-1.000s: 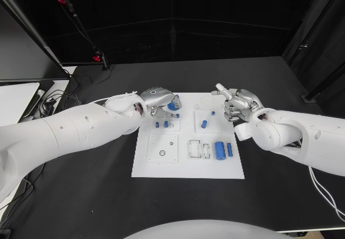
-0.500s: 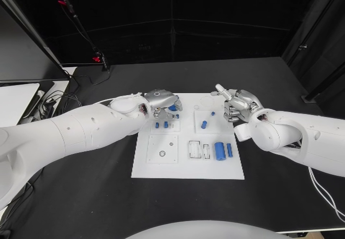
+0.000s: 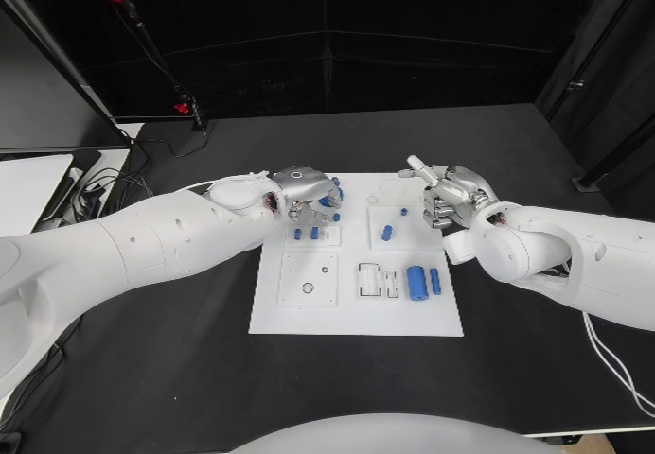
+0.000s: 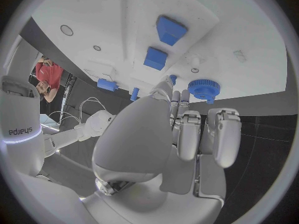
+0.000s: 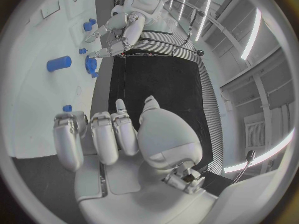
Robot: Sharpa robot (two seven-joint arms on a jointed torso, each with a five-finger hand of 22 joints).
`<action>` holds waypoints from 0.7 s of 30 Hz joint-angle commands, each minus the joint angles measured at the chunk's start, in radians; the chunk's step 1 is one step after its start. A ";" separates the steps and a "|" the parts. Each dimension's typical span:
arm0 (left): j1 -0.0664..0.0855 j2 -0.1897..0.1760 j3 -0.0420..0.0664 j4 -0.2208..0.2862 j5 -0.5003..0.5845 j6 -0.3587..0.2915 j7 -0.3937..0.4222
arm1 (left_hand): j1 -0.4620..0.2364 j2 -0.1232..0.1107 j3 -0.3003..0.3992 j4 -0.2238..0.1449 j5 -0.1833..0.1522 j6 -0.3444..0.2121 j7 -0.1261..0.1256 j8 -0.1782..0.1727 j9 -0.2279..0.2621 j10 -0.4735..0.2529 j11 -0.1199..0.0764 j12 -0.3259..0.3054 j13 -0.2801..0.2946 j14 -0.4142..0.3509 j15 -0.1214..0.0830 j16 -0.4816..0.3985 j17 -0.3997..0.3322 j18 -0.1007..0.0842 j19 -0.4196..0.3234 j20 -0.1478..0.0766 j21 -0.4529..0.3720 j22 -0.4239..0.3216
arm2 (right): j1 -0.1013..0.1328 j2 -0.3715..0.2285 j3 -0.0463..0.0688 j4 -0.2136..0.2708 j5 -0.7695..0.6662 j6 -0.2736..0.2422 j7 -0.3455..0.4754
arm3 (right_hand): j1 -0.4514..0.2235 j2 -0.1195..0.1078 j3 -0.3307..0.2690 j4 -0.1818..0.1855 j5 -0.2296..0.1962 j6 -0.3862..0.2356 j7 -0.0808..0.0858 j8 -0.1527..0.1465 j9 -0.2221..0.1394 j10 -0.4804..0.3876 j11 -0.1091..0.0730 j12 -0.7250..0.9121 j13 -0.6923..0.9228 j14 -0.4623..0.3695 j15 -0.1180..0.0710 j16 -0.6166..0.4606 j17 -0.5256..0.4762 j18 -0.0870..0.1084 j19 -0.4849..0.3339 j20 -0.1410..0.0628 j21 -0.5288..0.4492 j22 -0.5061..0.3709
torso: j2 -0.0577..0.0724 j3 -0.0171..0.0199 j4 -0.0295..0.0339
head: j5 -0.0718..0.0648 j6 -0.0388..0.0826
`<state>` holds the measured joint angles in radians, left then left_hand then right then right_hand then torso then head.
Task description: Assemble the parts on the task board
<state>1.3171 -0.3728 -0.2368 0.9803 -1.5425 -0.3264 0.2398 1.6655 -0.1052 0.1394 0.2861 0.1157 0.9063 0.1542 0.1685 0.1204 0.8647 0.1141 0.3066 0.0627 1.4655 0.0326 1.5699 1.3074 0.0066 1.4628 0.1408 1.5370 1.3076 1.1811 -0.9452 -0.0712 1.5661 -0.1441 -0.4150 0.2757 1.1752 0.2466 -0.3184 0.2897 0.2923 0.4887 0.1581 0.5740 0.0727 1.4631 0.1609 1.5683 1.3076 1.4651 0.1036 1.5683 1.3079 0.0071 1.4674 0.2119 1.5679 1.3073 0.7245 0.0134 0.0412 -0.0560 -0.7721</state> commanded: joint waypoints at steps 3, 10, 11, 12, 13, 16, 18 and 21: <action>0.001 0.008 0.001 -0.009 -0.060 0.001 0.010 | 0.013 0.005 0.012 0.000 -0.002 0.002 -0.003 -0.008 -0.004 0.001 -0.011 -0.006 -0.001 0.105 -0.008 0.001 0.263 0.004 0.080 -0.010 0.001 0.248 | 0.002 0.000 0.001 0.002 -0.003 0.001 -0.001 | 0.008 0.004 0.001 0.001 0.006 -0.006 0.083 0.004 0.001 0.108 0.007 0.003 0.263 0.106 0.007 0.002 0.263 -0.007 0.103 0.007 0.003 0.263 | 0.000 0.0000 -0.0003 | -0.002 -0.003; 0.001 0.024 0.001 -0.022 -0.065 0.022 0.007 | 0.014 0.015 0.023 0.001 -0.001 0.002 -0.004 -0.015 -0.009 0.003 -0.012 -0.010 -0.001 0.105 -0.009 0.001 0.263 0.004 0.079 -0.014 0.000 0.248 | 0.002 0.000 0.001 0.002 -0.003 0.003 -0.007 | 0.008 0.004 0.001 0.001 0.006 -0.006 0.083 0.004 0.001 0.108 0.007 0.003 0.263 0.106 0.007 0.002 0.263 -0.007 0.103 0.007 0.003 0.263 | 0.000 0.0003 -0.0008 | -0.002 -0.005; 0.001 0.026 0.001 -0.023 -0.065 0.024 0.006 | 0.016 0.018 0.027 0.000 0.000 0.003 -0.005 -0.016 -0.010 0.004 -0.013 -0.010 -0.001 0.105 -0.009 0.001 0.263 0.004 0.080 -0.014 0.001 0.249 | 0.002 0.001 0.001 0.002 -0.003 0.004 -0.007 | 0.008 0.004 0.001 0.001 0.006 -0.006 0.083 0.004 0.001 0.108 0.007 0.003 0.263 0.106 0.007 0.002 0.263 -0.007 0.103 0.007 0.003 0.263 | 0.000 0.0004 -0.0005 | -0.003 -0.006; 0.001 0.028 0.001 -0.025 -0.065 0.027 0.005 | 0.019 0.020 0.031 0.000 0.000 0.004 -0.005 -0.017 -0.011 0.007 -0.014 -0.011 -0.001 0.105 -0.009 0.001 0.263 0.004 0.081 -0.015 0.001 0.249 | 0.002 0.001 0.001 0.002 -0.003 0.004 -0.008 | 0.008 0.004 0.001 0.001 0.006 -0.006 0.083 0.004 0.001 0.108 0.007 0.003 0.263 0.106 0.007 0.002 0.263 -0.007 0.103 0.007 0.003 0.263 | 0.000 0.0000 0.0004 | -0.004 -0.006; 0.001 0.030 0.001 -0.026 -0.065 0.031 0.003 | 0.019 0.020 0.031 0.000 0.000 0.004 -0.005 -0.017 -0.011 0.007 -0.014 -0.011 -0.001 0.105 -0.009 0.001 0.263 0.004 0.081 -0.015 0.001 0.249 | 0.002 0.002 0.001 0.001 -0.003 0.004 -0.008 | 0.008 0.004 0.001 0.001 0.006 -0.006 0.083 0.004 0.001 0.108 0.007 0.003 0.263 0.106 0.007 0.002 0.263 -0.007 0.103 0.007 0.003 0.263 | 0.000 -0.0002 0.0006 | -0.004 -0.006; 0.001 0.034 0.001 -0.030 -0.066 0.041 -0.002 | 0.024 0.024 0.039 -0.001 0.000 0.006 -0.006 -0.019 -0.013 0.010 -0.015 -0.013 -0.001 0.105 -0.009 0.001 0.263 0.004 0.079 -0.016 -0.001 0.248 | 0.002 0.002 0.001 0.001 -0.003 0.005 -0.010 | 0.008 0.004 0.001 0.001 0.006 -0.006 0.083 0.004 0.001 0.108 0.007 0.003 0.263 0.106 0.007 0.002 0.263 -0.007 0.103 0.007 0.003 0.263 | 0.000 0.0003 0.0001 | -0.003 -0.007; 0.001 0.037 0.001 -0.033 -0.066 0.048 -0.007 | 0.029 0.027 0.048 -0.002 0.005 0.007 -0.006 -0.022 -0.014 0.011 -0.014 -0.017 -0.001 0.105 -0.009 0.001 0.263 0.005 0.079 -0.017 -0.001 0.248 | 0.002 0.003 0.001 0.001 -0.003 0.006 -0.011 | 0.008 0.004 0.001 0.001 0.006 -0.006 0.083 0.004 0.001 0.108 0.007 0.003 0.263 0.106 0.007 0.002 0.263 -0.007 0.103 0.007 0.003 0.263 | 0.000 0.0005 0.0001 | -0.002 -0.006; 0.001 0.039 0.001 -0.036 -0.066 0.055 -0.013 | 0.037 0.028 0.059 -0.003 0.012 0.010 -0.005 -0.025 -0.017 0.012 -0.014 -0.022 -0.001 0.105 -0.008 0.001 0.263 0.004 0.079 -0.017 -0.001 0.248 | 0.002 0.003 0.001 0.001 -0.003 0.006 -0.011 | 0.008 0.004 0.001 0.001 0.006 -0.006 0.083 0.004 0.001 0.108 0.007 0.003 0.263 0.106 0.007 0.002 0.263 -0.007 0.103 0.007 0.003 0.263 | 0.000 -0.0001 -0.0002 | -0.003 -0.006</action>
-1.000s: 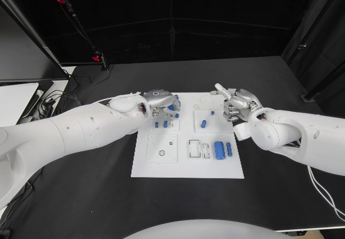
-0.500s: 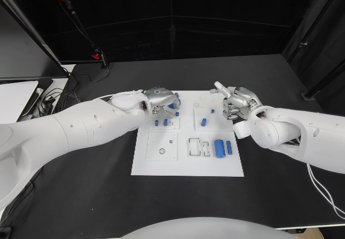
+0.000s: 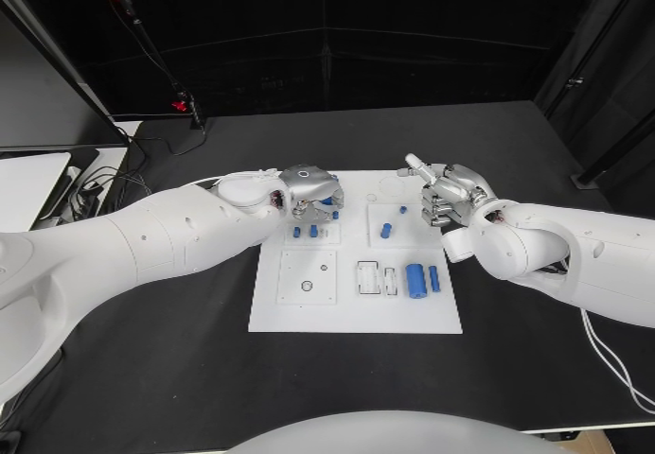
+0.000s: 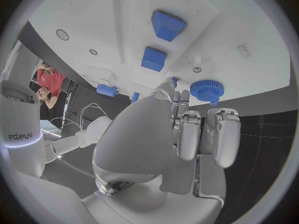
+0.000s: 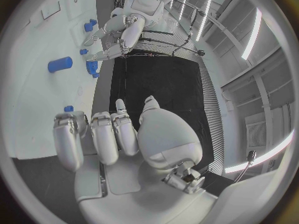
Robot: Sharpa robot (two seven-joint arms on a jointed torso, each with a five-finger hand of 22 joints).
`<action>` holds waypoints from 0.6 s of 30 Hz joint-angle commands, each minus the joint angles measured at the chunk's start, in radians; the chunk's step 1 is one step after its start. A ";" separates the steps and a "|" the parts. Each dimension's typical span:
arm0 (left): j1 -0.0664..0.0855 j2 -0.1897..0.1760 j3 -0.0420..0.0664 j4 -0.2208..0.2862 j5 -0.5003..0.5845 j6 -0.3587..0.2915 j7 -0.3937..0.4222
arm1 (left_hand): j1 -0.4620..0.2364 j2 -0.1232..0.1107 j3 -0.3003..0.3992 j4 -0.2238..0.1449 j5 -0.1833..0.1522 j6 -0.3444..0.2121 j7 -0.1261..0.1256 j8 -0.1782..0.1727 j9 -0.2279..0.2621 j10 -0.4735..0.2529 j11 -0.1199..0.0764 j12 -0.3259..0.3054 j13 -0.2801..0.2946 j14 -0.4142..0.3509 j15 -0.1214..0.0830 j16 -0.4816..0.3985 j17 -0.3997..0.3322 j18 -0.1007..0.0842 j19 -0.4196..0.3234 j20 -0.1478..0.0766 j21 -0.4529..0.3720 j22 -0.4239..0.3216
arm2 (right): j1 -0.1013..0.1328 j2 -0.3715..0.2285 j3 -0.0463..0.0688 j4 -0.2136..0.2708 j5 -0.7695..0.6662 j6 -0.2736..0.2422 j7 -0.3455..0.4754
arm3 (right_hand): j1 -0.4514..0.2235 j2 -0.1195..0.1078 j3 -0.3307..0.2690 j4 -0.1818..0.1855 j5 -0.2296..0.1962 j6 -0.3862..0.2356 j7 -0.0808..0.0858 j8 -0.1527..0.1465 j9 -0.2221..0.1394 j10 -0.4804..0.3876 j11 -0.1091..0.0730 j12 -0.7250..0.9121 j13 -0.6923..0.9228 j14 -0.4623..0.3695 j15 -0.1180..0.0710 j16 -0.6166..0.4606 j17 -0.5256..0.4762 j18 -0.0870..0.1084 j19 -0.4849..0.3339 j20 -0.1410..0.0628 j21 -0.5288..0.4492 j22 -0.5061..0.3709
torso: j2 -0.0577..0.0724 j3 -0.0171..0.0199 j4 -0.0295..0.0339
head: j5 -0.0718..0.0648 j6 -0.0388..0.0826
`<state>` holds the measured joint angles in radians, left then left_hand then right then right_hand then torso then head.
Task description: Assemble the parts on the task board
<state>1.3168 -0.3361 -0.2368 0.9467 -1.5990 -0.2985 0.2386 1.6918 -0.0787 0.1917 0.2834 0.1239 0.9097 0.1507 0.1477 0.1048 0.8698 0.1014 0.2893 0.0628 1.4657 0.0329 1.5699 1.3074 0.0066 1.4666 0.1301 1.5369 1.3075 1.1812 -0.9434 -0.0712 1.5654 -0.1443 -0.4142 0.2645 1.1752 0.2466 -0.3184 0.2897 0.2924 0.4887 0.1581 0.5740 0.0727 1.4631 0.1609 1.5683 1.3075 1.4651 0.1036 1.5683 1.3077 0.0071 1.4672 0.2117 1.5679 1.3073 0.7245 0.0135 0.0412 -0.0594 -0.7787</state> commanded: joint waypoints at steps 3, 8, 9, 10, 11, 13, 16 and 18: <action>0.001 0.005 0.001 -0.005 -0.012 0.034 -0.017 | 0.016 0.001 0.014 -0.002 0.007 0.008 -0.002 -0.006 -0.003 0.009 -0.001 -0.007 -0.002 0.105 -0.007 0.001 0.263 0.004 0.075 -0.006 -0.001 0.248 | 0.002 0.001 0.001 0.002 -0.003 0.006 0.000 | 0.008 0.004 0.001 0.001 0.006 -0.006 0.083 0.004 0.001 0.108 0.007 0.003 0.263 0.106 0.007 0.002 0.263 -0.007 0.104 0.007 0.003 0.263 | 0.000 -0.0004 -0.0002 | 0.001 0.000; 0.001 0.011 0.001 -0.009 -0.029 0.050 -0.024 | 0.021 -0.002 0.022 -0.003 0.007 0.014 -0.005 -0.006 -0.003 0.012 -0.004 -0.010 -0.001 0.105 -0.006 0.001 0.263 0.005 0.074 -0.006 -0.003 0.248 | 0.002 0.002 0.001 0.004 -0.003 0.007 0.000 | 0.008 0.004 0.001 0.001 0.006 -0.006 0.083 0.004 0.001 0.108 0.007 0.003 0.263 0.106 0.007 0.002 0.263 -0.007 0.104 0.007 0.003 0.263 | 0.000 -0.0003 0.0002 | -0.005 0.003; 0.001 0.012 0.001 -0.010 -0.032 0.052 -0.024 | 0.021 -0.002 0.023 -0.003 0.006 0.014 -0.005 -0.006 -0.004 0.013 -0.004 -0.011 -0.001 0.105 -0.006 0.001 0.263 0.005 0.074 -0.006 -0.003 0.248 | 0.002 0.001 0.001 0.004 -0.003 0.007 0.000 | 0.008 0.004 0.001 0.001 0.006 -0.006 0.083 0.004 0.001 0.108 0.007 0.003 0.263 0.106 0.007 0.002 0.263 -0.007 0.104 0.007 0.003 0.263 | 0.000 0.0002 0.0010 | -0.006 0.000; 0.001 0.013 0.001 -0.012 -0.035 0.054 -0.022 | 0.022 -0.003 0.024 -0.003 0.005 0.016 -0.006 -0.006 -0.004 0.014 -0.005 -0.012 -0.001 0.105 -0.007 0.001 0.263 0.005 0.074 -0.006 -0.003 0.248 | 0.002 0.000 0.001 0.005 -0.003 0.007 0.000 | 0.008 0.004 0.001 0.001 0.006 -0.006 0.083 0.004 0.001 0.108 0.007 0.003 0.263 0.106 0.007 0.002 0.263 -0.007 0.104 0.007 0.003 0.263 | 0.000 0.0005 0.0013 | -0.005 -0.001; 0.001 0.014 0.001 -0.012 -0.036 0.054 -0.022 | 0.023 -0.004 0.026 -0.002 0.004 0.017 -0.007 -0.006 -0.004 0.015 -0.005 -0.012 -0.001 0.105 -0.007 0.001 0.263 0.005 0.074 -0.006 -0.003 0.248 | 0.002 0.000 0.001 0.005 -0.003 0.007 0.000 | 0.008 0.004 0.001 0.001 0.006 -0.006 0.083 0.004 0.001 0.108 0.007 0.003 0.263 0.106 0.007 0.002 0.263 -0.007 0.104 0.007 0.003 0.263 | 0.000 0.0007 0.0013 | -0.005 -0.001; 0.001 0.015 0.001 -0.015 -0.038 0.053 -0.021 | 0.022 -0.006 0.029 -0.001 -0.003 0.020 -0.008 -0.007 -0.005 0.018 -0.006 -0.014 -0.001 0.105 -0.008 0.001 0.263 0.005 0.074 -0.007 -0.004 0.247 | 0.002 -0.001 0.001 0.006 -0.003 0.006 0.000 | 0.008 0.004 0.001 0.001 0.006 -0.006 0.083 0.004 0.001 0.108 0.007 0.003 0.263 0.106 0.007 0.002 0.263 -0.007 0.104 0.007 0.003 0.263 | 0.000 0.0003 0.0010 | -0.005 -0.001; 0.001 0.018 0.001 -0.020 -0.040 0.049 -0.022 | 0.015 -0.008 0.034 0.003 -0.021 0.025 -0.009 -0.009 -0.006 0.024 -0.007 -0.018 -0.001 0.105 -0.009 0.001 0.263 0.005 0.073 -0.007 -0.004 0.247 | 0.002 -0.001 0.001 0.008 -0.003 0.007 -0.001 | 0.008 0.004 0.001 0.001 0.006 -0.006 0.083 0.004 0.001 0.108 0.007 0.003 0.263 0.106 0.007 0.002 0.263 -0.007 0.104 0.007 0.003 0.263 | 0.000 0.0001 0.0002 | -0.005 0.000; 0.001 0.020 0.001 -0.024 -0.041 0.047 -0.020 | 0.012 -0.008 0.036 0.004 -0.026 0.027 -0.009 -0.010 -0.007 0.026 -0.007 -0.019 -0.001 0.105 -0.009 0.001 0.263 0.005 0.072 -0.007 -0.006 0.247 | 0.002 -0.001 0.001 0.009 -0.003 0.007 -0.001 | 0.008 0.004 0.001 0.001 0.006 -0.006 0.083 0.004 0.001 0.108 0.007 0.003 0.263 0.106 0.007 0.002 0.263 -0.007 0.104 0.007 0.003 0.263 | 0.000 -0.0002 -0.0008 | -0.004 0.000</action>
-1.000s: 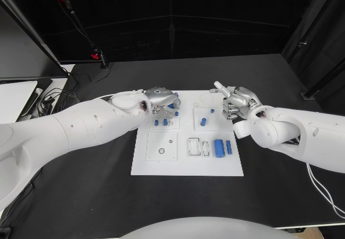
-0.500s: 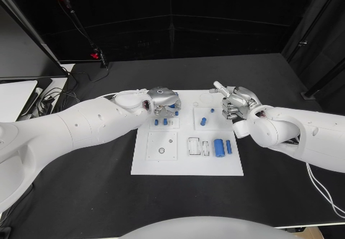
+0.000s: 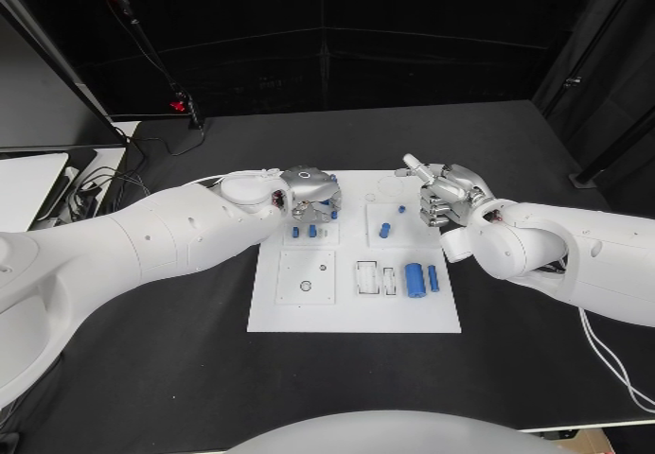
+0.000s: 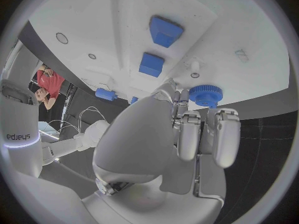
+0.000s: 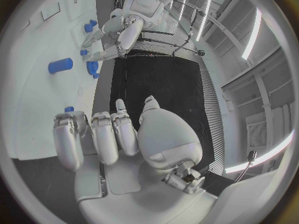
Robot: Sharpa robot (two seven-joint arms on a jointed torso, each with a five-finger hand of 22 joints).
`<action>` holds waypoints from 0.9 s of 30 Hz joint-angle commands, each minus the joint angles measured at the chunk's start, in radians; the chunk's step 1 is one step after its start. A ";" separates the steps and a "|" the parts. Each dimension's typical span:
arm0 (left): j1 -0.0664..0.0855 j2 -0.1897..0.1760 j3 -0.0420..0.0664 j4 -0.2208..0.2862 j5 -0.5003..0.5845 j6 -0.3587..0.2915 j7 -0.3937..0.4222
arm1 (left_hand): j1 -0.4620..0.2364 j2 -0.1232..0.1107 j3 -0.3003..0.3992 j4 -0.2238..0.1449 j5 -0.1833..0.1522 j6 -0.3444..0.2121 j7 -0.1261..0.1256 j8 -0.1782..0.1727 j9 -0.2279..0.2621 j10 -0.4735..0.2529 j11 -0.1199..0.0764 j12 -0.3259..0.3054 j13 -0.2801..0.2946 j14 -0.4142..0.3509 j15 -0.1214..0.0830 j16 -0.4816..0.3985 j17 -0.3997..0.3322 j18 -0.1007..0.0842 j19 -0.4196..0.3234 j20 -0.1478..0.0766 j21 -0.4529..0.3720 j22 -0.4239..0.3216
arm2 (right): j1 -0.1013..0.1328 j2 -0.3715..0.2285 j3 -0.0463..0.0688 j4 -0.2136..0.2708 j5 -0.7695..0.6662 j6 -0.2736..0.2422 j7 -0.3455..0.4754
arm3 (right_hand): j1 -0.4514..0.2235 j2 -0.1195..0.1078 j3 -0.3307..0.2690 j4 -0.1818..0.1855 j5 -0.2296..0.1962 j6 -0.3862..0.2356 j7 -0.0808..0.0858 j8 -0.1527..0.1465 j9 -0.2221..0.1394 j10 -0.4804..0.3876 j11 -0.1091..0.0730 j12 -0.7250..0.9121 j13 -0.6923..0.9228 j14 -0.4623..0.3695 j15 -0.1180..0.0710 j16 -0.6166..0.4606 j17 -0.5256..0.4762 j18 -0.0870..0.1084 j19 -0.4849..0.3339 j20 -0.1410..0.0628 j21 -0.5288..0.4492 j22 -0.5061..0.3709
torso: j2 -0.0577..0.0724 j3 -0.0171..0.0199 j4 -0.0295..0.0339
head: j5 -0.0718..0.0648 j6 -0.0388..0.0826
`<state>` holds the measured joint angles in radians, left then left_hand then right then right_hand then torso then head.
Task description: Assemble the parts on the task board
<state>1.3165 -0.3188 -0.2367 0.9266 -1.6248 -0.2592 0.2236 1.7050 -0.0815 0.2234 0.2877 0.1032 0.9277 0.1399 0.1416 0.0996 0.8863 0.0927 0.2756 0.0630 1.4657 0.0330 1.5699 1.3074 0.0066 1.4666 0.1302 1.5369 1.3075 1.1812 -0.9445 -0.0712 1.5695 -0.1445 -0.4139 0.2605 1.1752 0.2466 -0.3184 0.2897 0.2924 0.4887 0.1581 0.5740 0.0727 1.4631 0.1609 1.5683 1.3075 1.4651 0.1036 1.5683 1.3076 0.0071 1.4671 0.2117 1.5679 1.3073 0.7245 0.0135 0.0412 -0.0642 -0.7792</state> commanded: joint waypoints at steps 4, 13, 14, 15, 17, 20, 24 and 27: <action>0.001 0.007 0.001 -0.010 -0.015 0.008 -0.005 | -0.003 -0.006 0.005 0.000 -0.008 0.009 0.002 -0.004 -0.002 0.010 0.001 -0.006 -0.001 0.105 -0.009 0.001 0.263 0.006 0.072 -0.008 -0.006 0.247 | 0.002 0.000 0.001 0.005 -0.002 0.007 0.003 | 0.008 0.004 0.001 0.001 0.006 -0.006 0.083 0.004 0.001 0.108 0.007 0.003 0.263 0.106 0.007 0.002 0.263 -0.007 0.104 0.007 0.003 0.263 | 0.000 -0.0003 -0.0002 | 0.000 0.000; 0.000 0.012 0.001 -0.013 -0.016 0.018 -0.009 | -0.008 -0.001 0.010 0.002 -0.012 0.010 0.002 -0.006 -0.003 0.011 0.001 -0.010 -0.002 0.105 -0.010 0.001 0.263 0.006 0.070 -0.008 -0.008 0.246 | 0.002 0.002 0.001 0.005 -0.002 0.008 0.003 | 0.008 0.004 0.001 0.001 0.006 -0.006 0.083 0.004 0.001 0.108 0.007 0.003 0.263 0.106 0.007 0.002 0.263 -0.007 0.104 0.007 0.003 0.263 | 0.000 -0.0001 -0.0003 | 0.000 -0.002; 0.000 0.013 0.001 -0.013 -0.016 0.018 -0.009 | -0.008 -0.001 0.010 0.002 -0.012 0.010 0.002 -0.006 -0.003 0.011 0.001 -0.010 -0.002 0.105 -0.010 0.001 0.263 0.006 0.070 -0.008 -0.008 0.246 | 0.002 0.002 0.001 0.004 -0.002 0.008 0.002 | 0.008 0.004 0.001 0.001 0.006 -0.006 0.083 0.004 0.001 0.108 0.007 0.003 0.263 0.106 0.007 0.002 0.263 -0.007 0.104 0.007 0.003 0.263 | 0.000 0.0000 0.0001 | 0.000 -0.002; 0.000 0.014 0.001 -0.013 -0.016 0.018 -0.008 | -0.009 0.000 0.010 0.002 -0.012 0.010 0.002 -0.007 -0.004 0.011 0.001 -0.010 -0.002 0.105 -0.010 0.001 0.263 0.006 0.070 -0.008 -0.009 0.246 | 0.002 0.002 0.001 0.004 -0.002 0.008 0.002 | 0.008 0.004 0.001 0.001 0.006 -0.006 0.083 0.004 0.001 0.108 0.007 0.003 0.263 0.106 0.007 0.002 0.263 -0.007 0.104 0.007 0.003 0.263 | 0.000 0.0001 0.0004 | 0.000 -0.002; 0.000 0.015 0.001 -0.012 -0.016 0.020 -0.008 | -0.010 0.000 0.010 0.002 -0.012 0.010 0.002 -0.007 -0.004 0.011 0.001 -0.010 -0.002 0.105 -0.010 0.001 0.263 0.006 0.070 -0.008 -0.009 0.246 | 0.002 0.002 0.001 0.004 -0.002 0.009 0.002 | 0.008 0.004 0.001 0.001 0.006 -0.006 0.083 0.004 0.001 0.108 0.007 0.003 0.263 0.106 0.007 0.002 0.263 -0.007 0.104 0.007 0.003 0.263 | 0.001 0.0003 0.0011 | 0.000 -0.003; -0.001 0.016 0.001 -0.009 -0.016 0.027 -0.010 | -0.012 0.001 0.011 0.002 -0.012 0.010 0.002 -0.008 -0.004 0.013 0.002 -0.010 -0.001 0.105 -0.010 0.001 0.263 0.007 0.069 -0.008 -0.010 0.245 | 0.002 0.002 0.001 0.004 -0.002 0.009 0.002 | 0.009 0.005 0.001 0.001 0.007 -0.004 0.084 0.007 0.002 0.108 0.007 0.003 0.263 0.106 0.008 0.002 0.263 -0.007 0.104 0.007 0.003 0.263 | 0.000 -0.0002 0.0003 | 0.000 -0.003; -0.001 0.015 0.001 -0.005 -0.016 0.040 -0.015 | -0.016 0.007 0.018 0.002 -0.013 0.016 0.002 -0.007 -0.004 0.023 0.002 -0.010 -0.001 0.105 -0.012 0.001 0.263 0.010 0.060 -0.009 -0.021 0.241 | 0.002 0.001 0.001 0.005 -0.002 0.008 0.002 | 0.010 0.005 0.001 0.001 0.007 -0.004 0.084 0.008 0.002 0.108 0.008 0.003 0.263 0.106 0.008 0.002 0.263 -0.007 0.104 0.008 0.003 0.263 | 0.000 -0.0001 -0.0005 | -0.001 -0.005; -0.002 0.014 0.001 -0.004 -0.016 0.046 -0.019 | -0.018 0.010 0.022 0.001 -0.014 0.022 0.002 -0.006 -0.004 0.030 0.001 -0.010 -0.001 0.105 -0.012 0.001 0.263 0.012 0.057 -0.010 -0.026 0.239 | 0.002 0.000 0.001 0.007 -0.002 0.008 0.002 | 0.010 0.005 0.001 0.001 0.007 -0.004 0.084 0.008 0.002 0.108 0.008 0.003 0.263 0.106 0.008 0.002 0.263 -0.007 0.104 0.008 0.003 0.263 | 0.001 -0.0003 -0.0011 | -0.002 -0.005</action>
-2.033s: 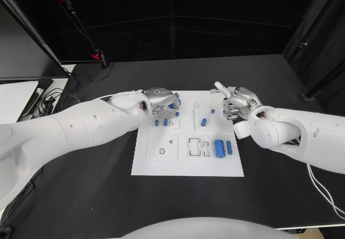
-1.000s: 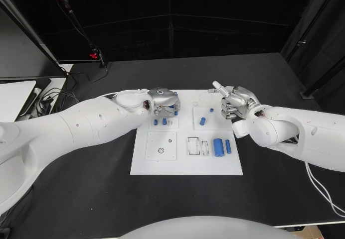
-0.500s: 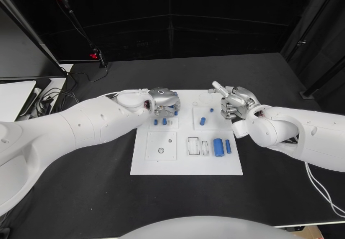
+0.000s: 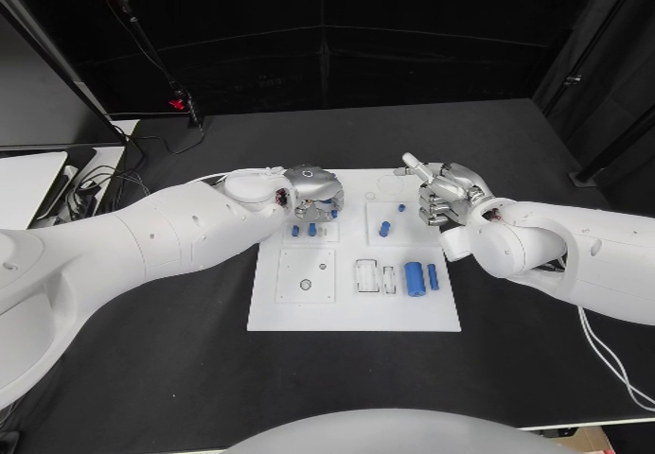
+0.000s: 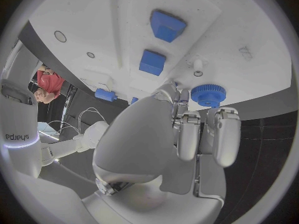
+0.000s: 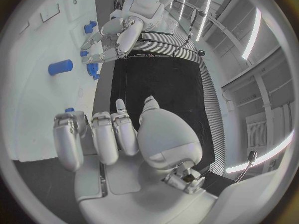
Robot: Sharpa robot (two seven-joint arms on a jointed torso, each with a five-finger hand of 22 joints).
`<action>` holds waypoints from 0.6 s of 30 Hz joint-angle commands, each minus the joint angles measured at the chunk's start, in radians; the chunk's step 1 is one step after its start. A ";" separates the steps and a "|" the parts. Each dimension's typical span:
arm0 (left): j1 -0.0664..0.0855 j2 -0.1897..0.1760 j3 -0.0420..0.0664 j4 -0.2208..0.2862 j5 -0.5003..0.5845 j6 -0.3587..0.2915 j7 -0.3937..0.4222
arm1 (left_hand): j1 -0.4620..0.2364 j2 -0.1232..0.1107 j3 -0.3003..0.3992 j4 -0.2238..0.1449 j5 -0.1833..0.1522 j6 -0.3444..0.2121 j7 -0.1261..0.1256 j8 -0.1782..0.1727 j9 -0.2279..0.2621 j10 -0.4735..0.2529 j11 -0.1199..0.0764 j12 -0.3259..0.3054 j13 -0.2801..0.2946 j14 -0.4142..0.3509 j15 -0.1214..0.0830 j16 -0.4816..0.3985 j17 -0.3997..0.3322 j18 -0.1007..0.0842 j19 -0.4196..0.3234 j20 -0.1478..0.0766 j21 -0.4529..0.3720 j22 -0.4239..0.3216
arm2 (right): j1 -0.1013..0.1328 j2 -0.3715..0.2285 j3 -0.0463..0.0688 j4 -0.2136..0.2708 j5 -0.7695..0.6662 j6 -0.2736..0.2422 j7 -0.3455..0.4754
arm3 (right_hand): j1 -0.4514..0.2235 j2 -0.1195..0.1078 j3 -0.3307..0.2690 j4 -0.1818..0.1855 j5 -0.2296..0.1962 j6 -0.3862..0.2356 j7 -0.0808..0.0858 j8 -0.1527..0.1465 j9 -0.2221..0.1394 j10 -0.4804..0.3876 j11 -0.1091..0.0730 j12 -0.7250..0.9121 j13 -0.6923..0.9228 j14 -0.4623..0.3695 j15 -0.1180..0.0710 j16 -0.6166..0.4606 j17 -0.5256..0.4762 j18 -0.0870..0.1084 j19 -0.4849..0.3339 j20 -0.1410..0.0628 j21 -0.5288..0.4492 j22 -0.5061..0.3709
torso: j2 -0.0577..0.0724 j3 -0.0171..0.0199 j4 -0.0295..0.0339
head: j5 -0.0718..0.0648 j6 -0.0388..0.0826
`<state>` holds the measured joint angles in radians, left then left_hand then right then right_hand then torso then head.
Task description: Assemble the parts on the task board
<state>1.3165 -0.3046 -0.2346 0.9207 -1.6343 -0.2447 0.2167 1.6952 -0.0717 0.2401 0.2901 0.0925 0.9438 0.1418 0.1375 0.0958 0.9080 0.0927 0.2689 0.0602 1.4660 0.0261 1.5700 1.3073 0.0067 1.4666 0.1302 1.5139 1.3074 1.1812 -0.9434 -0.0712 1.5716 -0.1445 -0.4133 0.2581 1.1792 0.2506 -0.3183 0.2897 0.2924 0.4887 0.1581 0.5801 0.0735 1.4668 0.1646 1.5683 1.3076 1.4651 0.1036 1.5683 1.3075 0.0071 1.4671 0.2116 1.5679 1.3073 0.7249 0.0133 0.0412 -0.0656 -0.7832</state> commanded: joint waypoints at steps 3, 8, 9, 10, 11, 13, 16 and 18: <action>-0.002 0.000 -0.001 0.002 -0.006 0.033 -0.012 | -0.009 0.001 0.007 -0.002 -0.003 0.009 -0.001 -0.001 0.000 0.011 0.001 -0.003 0.002 0.105 -0.006 0.001 0.263 0.012 0.057 -0.010 -0.003 0.239 | 0.002 -0.002 0.001 0.006 -0.002 0.008 0.003 | 0.006 0.001 0.001 0.001 0.007 -0.004 0.084 0.002 0.001 0.104 0.004 0.003 0.263 0.106 0.008 0.002 0.263 -0.007 0.104 0.008 0.003 0.263 | 0.000 0.0002 -0.0012 | -0.002 -0.003; -0.002 0.001 -0.001 0.005 -0.006 0.033 -0.009 | -0.008 0.004 0.014 -0.003 -0.003 0.018 -0.005 0.001 0.001 0.018 -0.004 -0.005 0.002 0.105 -0.006 0.001 0.263 0.010 0.060 -0.011 0.001 0.241 | 0.002 -0.004 0.001 0.008 0.003 0.008 0.003 | 0.006 0.001 0.001 0.001 0.007 -0.004 0.084 0.002 0.001 0.104 0.004 0.003 0.263 0.106 0.008 0.002 0.263 -0.007 0.104 0.008 0.003 0.263 | 0.000 0.0006 0.0002 | -0.004 -0.003; -0.002 0.001 -0.001 0.005 -0.006 0.033 -0.009 | -0.008 0.004 0.015 -0.003 -0.003 0.019 -0.006 0.001 0.001 0.020 -0.005 -0.005 0.002 0.105 -0.006 0.001 0.263 0.010 0.060 -0.011 0.001 0.241 | 0.002 -0.004 0.001 0.008 0.004 0.008 0.003 | 0.006 0.001 0.001 0.001 0.007 -0.004 0.084 0.002 0.001 0.104 0.004 0.003 0.263 0.106 0.008 0.002 0.263 -0.007 0.104 0.008 0.003 0.263 | 0.000 0.0006 0.0004 | -0.004 -0.003; -0.002 0.001 -0.001 0.005 -0.006 0.034 -0.009 | -0.008 0.004 0.018 -0.003 -0.004 0.024 -0.007 0.002 0.002 0.025 -0.006 -0.005 0.002 0.105 -0.007 0.001 0.263 0.010 0.061 -0.011 0.002 0.241 | 0.002 -0.004 0.001 0.008 0.006 0.008 0.003 | 0.006 0.001 0.001 0.001 0.007 -0.004 0.084 0.002 0.001 0.104 0.004 0.003 0.263 0.106 0.008 0.002 0.263 -0.007 0.104 0.008 0.003 0.263 | 0.000 0.0007 0.0002 | -0.003 -0.004; -0.002 0.002 -0.001 0.005 -0.006 0.034 -0.009 | -0.008 0.004 0.018 -0.003 -0.004 0.024 -0.008 0.003 0.002 0.026 -0.006 -0.005 0.002 0.105 -0.007 0.001 0.263 0.010 0.061 -0.011 0.002 0.241 | 0.002 -0.004 0.001 0.008 0.006 0.008 0.003 | 0.006 0.001 0.001 0.001 0.007 -0.004 0.084 0.002 0.001 0.104 0.004 0.003 0.263 0.106 0.008 0.002 0.263 -0.007 0.104 0.008 0.003 0.263 | 0.000 0.0007 0.0002 | -0.003 -0.004; -0.002 0.002 -0.001 0.005 -0.006 0.035 -0.010 | -0.008 0.004 0.023 -0.004 -0.004 0.034 -0.010 0.005 0.003 0.036 -0.008 -0.006 0.002 0.105 -0.008 0.001 0.263 0.009 0.062 -0.012 0.003 0.242 | 0.002 -0.004 0.001 0.009 0.007 0.009 0.003 | 0.006 0.001 0.001 0.001 0.007 -0.003 0.084 0.003 0.001 0.104 0.004 0.003 0.263 0.106 0.008 0.002 0.263 -0.007 0.104 0.008 0.003 0.263 | 0.000 0.0005 0.0003 | -0.003 -0.004; -0.002 0.003 -0.001 0.003 -0.006 0.036 -0.013 | -0.005 0.004 0.032 -0.005 -0.004 0.054 -0.014 0.011 0.006 0.060 -0.012 -0.006 0.001 0.105 -0.009 0.001 0.263 0.008 0.065 -0.013 0.006 0.243 | 0.002 -0.005 0.001 0.009 0.009 0.009 0.002 | 0.006 0.001 0.001 0.001 0.007 -0.003 0.084 0.003 0.001 0.104 0.004 0.003 0.263 0.106 0.008 0.002 0.263 -0.007 0.104 0.008 0.003 0.263 | 0.000 0.0001 0.0008 | -0.003 -0.004; -0.002 0.003 -0.001 0.003 -0.006 0.034 -0.014 | -0.003 0.004 0.037 -0.006 -0.004 0.069 -0.015 0.016 0.008 0.078 -0.014 -0.007 0.001 0.105 -0.008 0.001 0.263 0.008 0.066 -0.014 0.008 0.244 | 0.002 -0.005 0.001 0.010 0.009 0.009 0.002 | 0.006 0.001 0.001 0.001 0.007 -0.003 0.084 0.003 0.001 0.104 0.004 0.003 0.263 0.106 0.008 0.002 0.263 -0.007 0.104 0.008 0.003 0.263 | 0.000 0.0001 0.0006 | -0.003 -0.004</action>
<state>1.3174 -0.3018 -0.2331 0.9242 -1.6342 -0.2386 0.2107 1.6952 -0.0718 0.2710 0.2841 0.0925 1.0056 0.1272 0.1481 0.1020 0.9787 0.0788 0.2657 0.0605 1.4660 0.0262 1.5699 1.3074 0.0067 1.4666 0.1230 1.5192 1.3074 1.1812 -0.9478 -0.0712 1.5777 -0.1408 -0.4130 0.2565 1.1792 0.2506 -0.3183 0.2897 0.2924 0.4887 0.1581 0.5801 0.0734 1.4667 0.1645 1.5683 1.3075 1.4651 0.1036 1.5683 1.3074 0.0071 1.4671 0.2116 1.5679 1.3073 0.7248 0.0138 0.0412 -0.0689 -0.7870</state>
